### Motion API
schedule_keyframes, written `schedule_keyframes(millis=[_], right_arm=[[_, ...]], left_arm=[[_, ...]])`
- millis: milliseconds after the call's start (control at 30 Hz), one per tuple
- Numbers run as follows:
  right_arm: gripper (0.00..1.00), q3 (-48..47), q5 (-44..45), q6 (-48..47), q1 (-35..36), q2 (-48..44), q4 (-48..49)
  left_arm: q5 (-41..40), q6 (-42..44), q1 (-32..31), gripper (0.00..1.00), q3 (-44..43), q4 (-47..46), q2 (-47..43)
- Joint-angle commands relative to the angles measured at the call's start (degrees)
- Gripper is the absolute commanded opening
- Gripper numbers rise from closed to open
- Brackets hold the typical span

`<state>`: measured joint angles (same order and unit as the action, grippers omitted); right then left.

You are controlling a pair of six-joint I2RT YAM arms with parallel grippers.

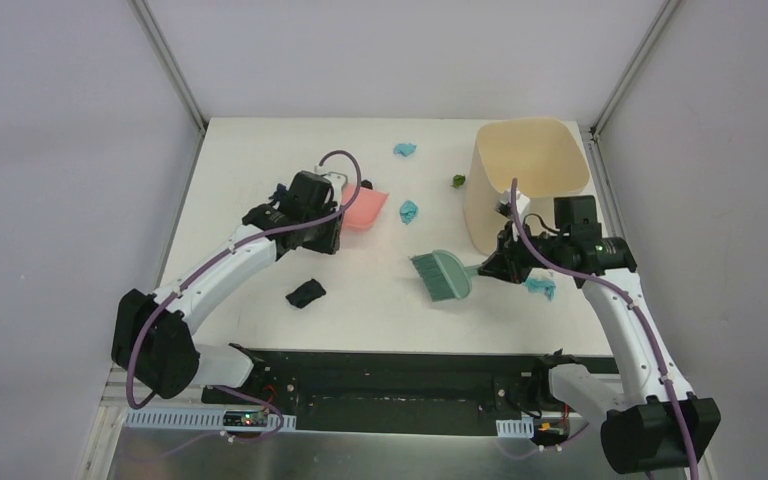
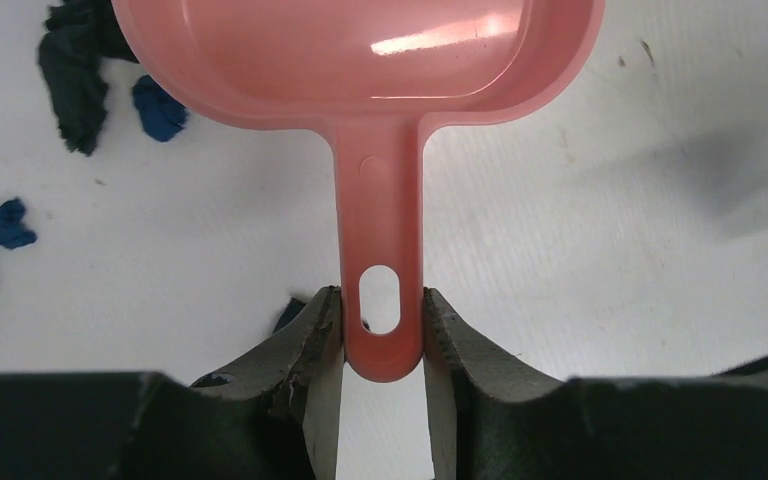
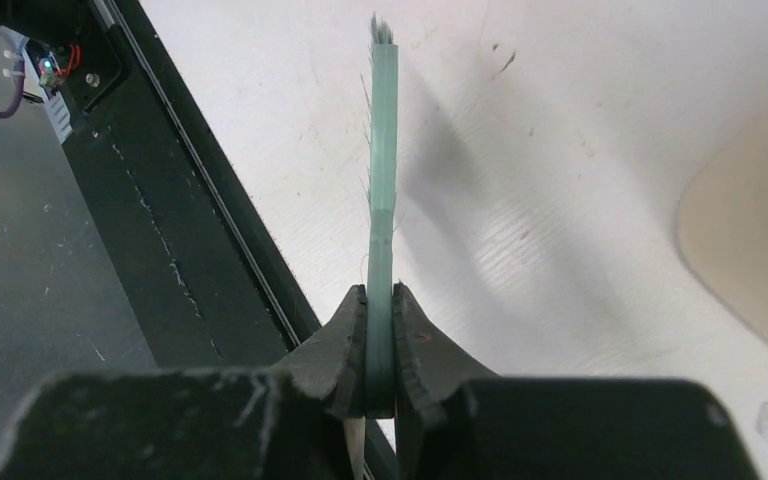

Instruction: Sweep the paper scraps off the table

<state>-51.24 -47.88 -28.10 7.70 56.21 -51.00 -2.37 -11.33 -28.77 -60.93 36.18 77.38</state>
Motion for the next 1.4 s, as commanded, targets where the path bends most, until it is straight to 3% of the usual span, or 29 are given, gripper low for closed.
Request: schedule_keyframes(millis=[0,200,367,500,733,1000,1267,1367], right_arm=[[0.00,-10.77,0.37,-6.10,0.27,1.93,-6.29],[0.00,-20.71,12.14,-13.81,0.46,3.20,-19.12],[0.00,-18.72,28.45,-15.31,0.34,0.63,-24.07],[0.00,-18.04,35.23,-17.20,-4.00,-0.01,-27.28],[0.00,-20.02,44.55,-19.74,-10.01,-0.44,-25.55],[0.00,-23.07,57.19,-23.62,-13.76,0.06,-22.89],[0.00,-10.99,67.36,-22.82,-15.00,-4.72,-1.02],[0.00,-9.64,68.53,-20.33,-15.08,-4.33,1.59]], left_arm=[[7.10,5.82,-3.84,0.00,2.40,-2.12,-4.63],[11.83,10.75,-11.31,0.00,4.87,-4.52,-6.56],[15.70,12.46,-17.09,0.00,6.11,-4.32,-3.93],[18.89,13.18,-20.60,0.00,4.64,-2.99,0.14],[20.79,14.07,-26.82,0.00,1.95,0.18,7.90],[20.99,15.88,-30.95,0.00,1.06,0.86,8.20],[14.69,19.86,-33.54,0.00,-7.47,10.09,11.01],[11.18,19.88,-34.15,0.00,-8.04,10.88,13.33]])
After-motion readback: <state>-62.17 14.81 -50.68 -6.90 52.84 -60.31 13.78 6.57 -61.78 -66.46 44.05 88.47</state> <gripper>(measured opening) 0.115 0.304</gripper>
